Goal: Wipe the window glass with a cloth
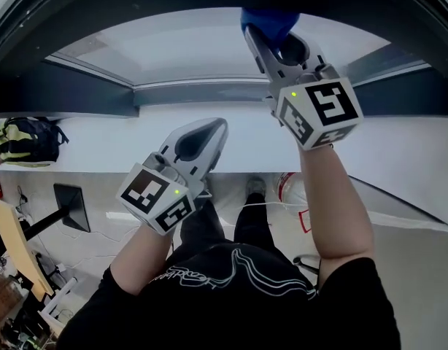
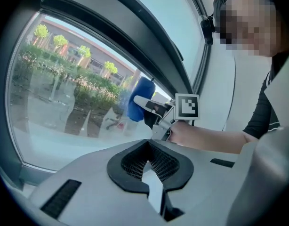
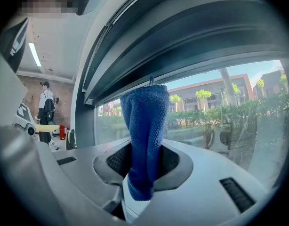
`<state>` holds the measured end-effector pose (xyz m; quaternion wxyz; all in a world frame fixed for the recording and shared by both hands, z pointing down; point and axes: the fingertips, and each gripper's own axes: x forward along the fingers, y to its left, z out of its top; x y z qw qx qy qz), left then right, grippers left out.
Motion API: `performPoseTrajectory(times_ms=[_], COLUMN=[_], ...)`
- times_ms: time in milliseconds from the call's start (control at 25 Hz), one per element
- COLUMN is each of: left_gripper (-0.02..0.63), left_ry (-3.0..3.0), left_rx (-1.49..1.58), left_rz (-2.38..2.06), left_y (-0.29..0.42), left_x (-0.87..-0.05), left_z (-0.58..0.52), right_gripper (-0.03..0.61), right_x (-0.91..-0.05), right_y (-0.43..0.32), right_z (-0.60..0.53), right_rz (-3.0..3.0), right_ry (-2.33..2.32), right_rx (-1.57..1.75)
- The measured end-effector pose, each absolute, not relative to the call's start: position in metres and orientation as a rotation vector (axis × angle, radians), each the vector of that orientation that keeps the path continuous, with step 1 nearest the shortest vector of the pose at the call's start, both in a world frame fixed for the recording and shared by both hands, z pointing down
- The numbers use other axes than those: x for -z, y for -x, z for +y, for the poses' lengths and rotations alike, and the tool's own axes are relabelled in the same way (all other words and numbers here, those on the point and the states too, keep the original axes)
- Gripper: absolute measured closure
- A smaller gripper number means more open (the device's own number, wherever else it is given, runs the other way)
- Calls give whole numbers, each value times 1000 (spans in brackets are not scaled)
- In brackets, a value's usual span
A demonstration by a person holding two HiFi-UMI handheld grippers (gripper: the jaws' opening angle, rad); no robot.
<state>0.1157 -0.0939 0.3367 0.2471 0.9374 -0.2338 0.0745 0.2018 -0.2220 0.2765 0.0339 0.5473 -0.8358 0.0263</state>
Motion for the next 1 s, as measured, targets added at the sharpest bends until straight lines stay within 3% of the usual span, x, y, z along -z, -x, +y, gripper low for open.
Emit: performPoseTrajectory(times_ms=[1000], left_gripper=[609], left_ry=[-2600], left_rx=[-266], left_rz=[-397], left_y=[-293], left_x=[-353], left_z=[-54], right_gripper=[486], right_x=[-284], right_y=[-462], right_z=[-165], right_rz=[-2282], right_ry=[-2022], right_rx=[-54])
